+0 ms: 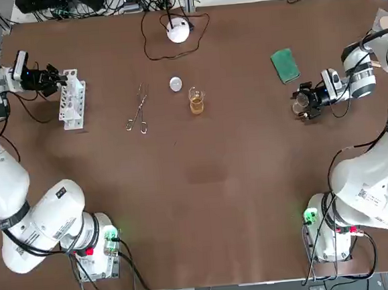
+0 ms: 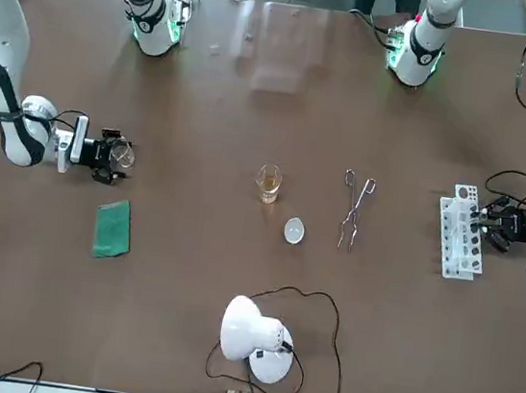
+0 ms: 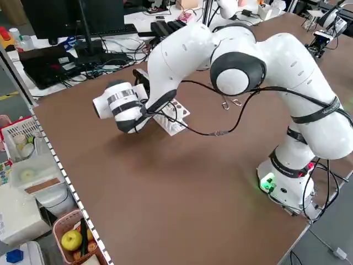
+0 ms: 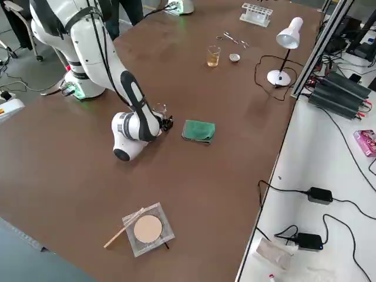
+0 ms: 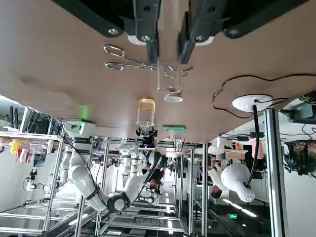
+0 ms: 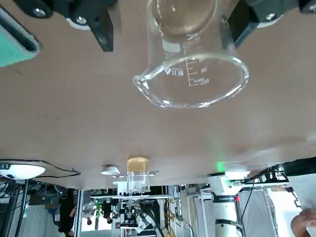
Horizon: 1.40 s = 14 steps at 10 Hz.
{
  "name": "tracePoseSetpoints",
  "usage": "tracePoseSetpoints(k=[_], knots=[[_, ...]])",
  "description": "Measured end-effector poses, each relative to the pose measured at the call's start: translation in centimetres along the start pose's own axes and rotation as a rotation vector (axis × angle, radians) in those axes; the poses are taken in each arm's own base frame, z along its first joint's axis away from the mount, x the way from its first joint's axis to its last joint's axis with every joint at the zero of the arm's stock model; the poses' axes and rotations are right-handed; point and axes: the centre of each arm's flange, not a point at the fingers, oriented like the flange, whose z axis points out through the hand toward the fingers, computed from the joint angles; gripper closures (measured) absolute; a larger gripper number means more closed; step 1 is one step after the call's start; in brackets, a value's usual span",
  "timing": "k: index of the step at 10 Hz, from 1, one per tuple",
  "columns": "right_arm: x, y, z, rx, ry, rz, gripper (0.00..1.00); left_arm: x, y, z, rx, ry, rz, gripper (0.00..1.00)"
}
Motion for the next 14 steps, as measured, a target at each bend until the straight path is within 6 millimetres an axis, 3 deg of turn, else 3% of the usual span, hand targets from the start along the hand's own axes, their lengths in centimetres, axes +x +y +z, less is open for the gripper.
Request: tracePoseSetpoints(k=[5,8,10,13,14], knots=[[-0.1,0.0,0.3,0.004,0.003,-0.002,0.03,3.2,-0.4,0.0,-0.019,0.020,0.042,0.79],[0.0,0.1,0.6,0.012,0.003,-0.005,0.20,4.7,-0.5,-0.2,-0.025,0.034,0.033,0.79],[0.0,0.2,0.7,0.016,0.002,-0.007,0.25,6.3,-0.6,-0.3,-0.026,0.030,0.050,0.79],[0.1,0.3,0.8,0.018,0.001,-0.010,0.31,9.6,-0.9,-0.7,-0.024,-0.002,0.049,0.79],[0.1,0.3,0.8,0.019,0.001,-0.010,0.37,11.3,-1.3,-0.1,-0.035,-0.022,0.040,0.79]])
